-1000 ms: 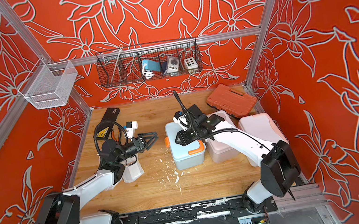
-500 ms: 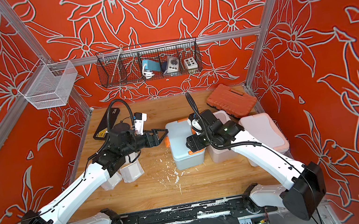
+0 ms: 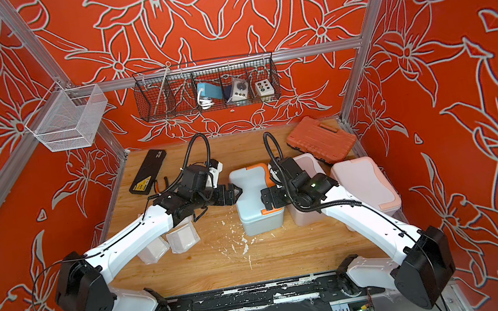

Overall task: Open first aid kits and take out gauze
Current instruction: Open the fastener of the first aid kit.

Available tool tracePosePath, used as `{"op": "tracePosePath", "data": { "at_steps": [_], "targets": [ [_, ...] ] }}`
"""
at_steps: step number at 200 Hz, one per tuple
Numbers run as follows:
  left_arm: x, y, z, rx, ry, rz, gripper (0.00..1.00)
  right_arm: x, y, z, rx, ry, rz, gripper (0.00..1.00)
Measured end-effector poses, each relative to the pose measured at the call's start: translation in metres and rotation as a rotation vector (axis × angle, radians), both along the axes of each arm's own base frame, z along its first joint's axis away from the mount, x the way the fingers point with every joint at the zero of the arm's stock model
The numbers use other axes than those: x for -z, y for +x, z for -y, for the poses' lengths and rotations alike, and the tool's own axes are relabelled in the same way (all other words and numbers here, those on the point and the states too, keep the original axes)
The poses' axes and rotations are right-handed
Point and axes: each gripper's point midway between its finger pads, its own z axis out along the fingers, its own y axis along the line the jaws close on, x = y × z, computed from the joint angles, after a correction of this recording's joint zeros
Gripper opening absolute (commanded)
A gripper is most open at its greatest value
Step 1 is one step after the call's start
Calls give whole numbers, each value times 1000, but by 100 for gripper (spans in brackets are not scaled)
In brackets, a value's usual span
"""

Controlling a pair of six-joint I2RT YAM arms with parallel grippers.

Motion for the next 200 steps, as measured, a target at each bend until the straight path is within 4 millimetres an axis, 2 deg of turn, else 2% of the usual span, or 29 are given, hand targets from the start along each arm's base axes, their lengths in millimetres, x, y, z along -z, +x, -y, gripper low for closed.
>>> {"op": "tracePosePath", "data": {
  "at_steps": [38, 63, 93, 118, 168, 182, 200],
  "targets": [
    [10, 0, -2, -1, 26, -15, 91, 14, 1, -5, -25, -22, -40, 98],
    [20, -2, -9, -22, 51, -22, 90, 15, 4, -11, -45, -10, -40, 98],
    [19, -9, -18, -42, 48, -3, 88, 16, 5, -15, -58, 1, -46, 98],
    [26, -17, -33, -84, 60, -9, 85, 17, 6, -17, -62, 7, -47, 98],
    [67, -26, -76, -197, 109, -115, 82, 17, 7, -20, -68, 14, -51, 98],
    [69, -26, -83, -218, 107, -125, 82, 17, 8, -21, -68, 14, -52, 98],
    [61, -26, -84, -226, 76, -115, 83, 16, 8, -21, -70, 13, -53, 98]
  ]
}}
